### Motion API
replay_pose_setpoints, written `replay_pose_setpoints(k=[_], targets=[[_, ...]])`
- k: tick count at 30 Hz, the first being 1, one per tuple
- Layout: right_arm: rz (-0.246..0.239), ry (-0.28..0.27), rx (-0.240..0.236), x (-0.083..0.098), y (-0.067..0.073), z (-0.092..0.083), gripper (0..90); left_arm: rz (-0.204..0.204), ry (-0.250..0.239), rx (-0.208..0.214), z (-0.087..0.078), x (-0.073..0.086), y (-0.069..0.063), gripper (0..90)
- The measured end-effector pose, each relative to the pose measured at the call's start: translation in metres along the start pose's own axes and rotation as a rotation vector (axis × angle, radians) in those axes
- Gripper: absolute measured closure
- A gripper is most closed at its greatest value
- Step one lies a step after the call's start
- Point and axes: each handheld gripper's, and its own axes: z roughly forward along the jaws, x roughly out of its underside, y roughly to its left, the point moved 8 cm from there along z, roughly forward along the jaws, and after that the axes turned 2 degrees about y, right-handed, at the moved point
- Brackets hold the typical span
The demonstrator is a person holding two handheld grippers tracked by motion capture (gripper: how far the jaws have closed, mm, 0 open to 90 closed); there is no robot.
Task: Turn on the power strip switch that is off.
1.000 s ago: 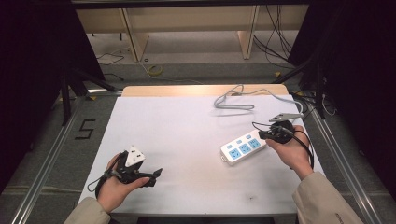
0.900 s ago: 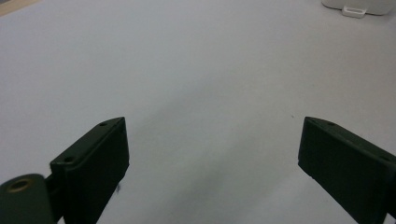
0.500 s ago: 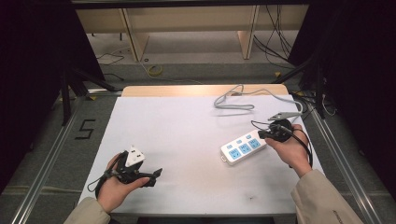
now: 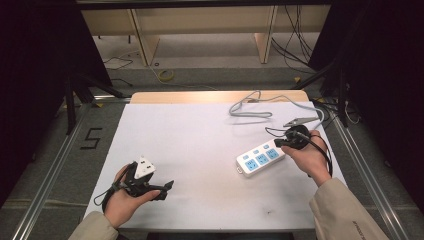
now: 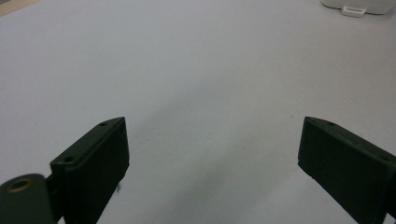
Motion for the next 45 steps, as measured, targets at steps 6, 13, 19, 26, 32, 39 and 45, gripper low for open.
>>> replay_pose_setpoints(k=[6,13,19,26,32,39,45], targets=[[-0.006,0.006,-0.002,-0.004,0.001,0.002,90.0,0.0,0.0,0.0,0.0,0.0,0.0,8.4],[-0.008,0.018,-0.004,-0.006,0.0,0.005,90.0,0.004,0.003,0.0,0.0,0.0,0.0,8.5],[-0.008,0.023,-0.006,-0.009,0.0,0.007,90.0,0.004,0.002,-0.001,0.0,0.0,0.0,8.5],[-0.008,0.03,-0.008,-0.012,0.0,0.009,90.0,0.003,0.001,-0.002,0.0,0.0,0.001,8.5],[0.0,0.041,-0.006,-0.014,-0.001,0.012,90.0,0.004,0.002,0.0,0.0,0.0,0.001,8.5],[-0.003,0.05,-0.006,-0.017,0.0,0.015,90.0,0.004,0.003,0.0,0.0,0.0,0.001,8.5],[-0.006,0.061,-0.005,-0.019,0.0,0.018,90.0,0.003,0.001,0.0,0.0,0.0,0.001,8.5]])
